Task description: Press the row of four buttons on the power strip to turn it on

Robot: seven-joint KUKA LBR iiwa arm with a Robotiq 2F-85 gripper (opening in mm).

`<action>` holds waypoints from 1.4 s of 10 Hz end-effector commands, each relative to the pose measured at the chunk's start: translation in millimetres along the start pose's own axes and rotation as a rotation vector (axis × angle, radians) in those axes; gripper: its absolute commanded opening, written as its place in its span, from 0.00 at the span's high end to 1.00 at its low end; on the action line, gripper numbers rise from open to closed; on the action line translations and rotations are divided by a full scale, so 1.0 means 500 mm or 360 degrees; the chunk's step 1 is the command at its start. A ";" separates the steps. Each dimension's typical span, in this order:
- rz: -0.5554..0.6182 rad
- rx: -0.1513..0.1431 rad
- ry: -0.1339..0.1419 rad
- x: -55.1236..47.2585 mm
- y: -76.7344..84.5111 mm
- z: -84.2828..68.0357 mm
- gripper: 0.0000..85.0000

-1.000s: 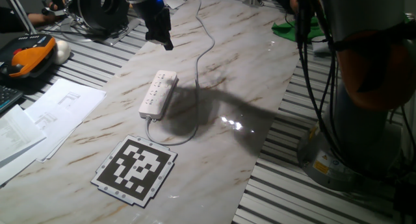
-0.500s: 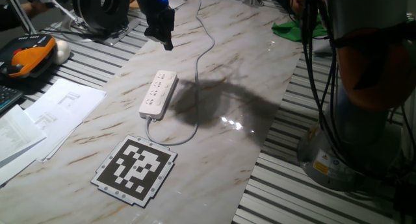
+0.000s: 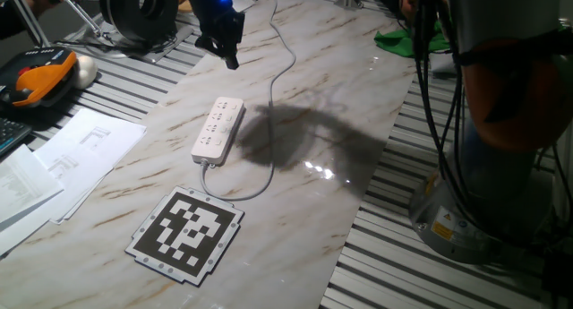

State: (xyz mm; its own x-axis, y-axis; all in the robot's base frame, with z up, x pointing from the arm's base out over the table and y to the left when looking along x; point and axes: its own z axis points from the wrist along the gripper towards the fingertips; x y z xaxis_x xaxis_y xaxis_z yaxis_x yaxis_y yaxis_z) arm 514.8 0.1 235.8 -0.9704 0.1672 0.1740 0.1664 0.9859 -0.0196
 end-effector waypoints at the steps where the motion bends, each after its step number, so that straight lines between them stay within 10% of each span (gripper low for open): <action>1: 0.0409 -0.0074 -0.0017 0.000 0.001 0.000 1.00; 3: 0.0504 -0.0092 -0.0058 -0.006 0.006 0.008 0.60; 7: 0.0473 -0.0090 -0.0106 -0.048 0.028 0.072 0.60; 8: 0.0474 -0.0088 -0.0123 -0.051 0.033 0.089 0.40; 14: 0.0516 -0.0168 -0.0198 -0.046 0.051 0.173 0.40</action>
State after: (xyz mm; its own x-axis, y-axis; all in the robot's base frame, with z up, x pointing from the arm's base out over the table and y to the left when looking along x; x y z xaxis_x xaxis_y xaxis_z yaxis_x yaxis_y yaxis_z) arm 526.4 21.8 146.1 -0.8776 0.4764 0.0531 0.4787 0.8768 0.0463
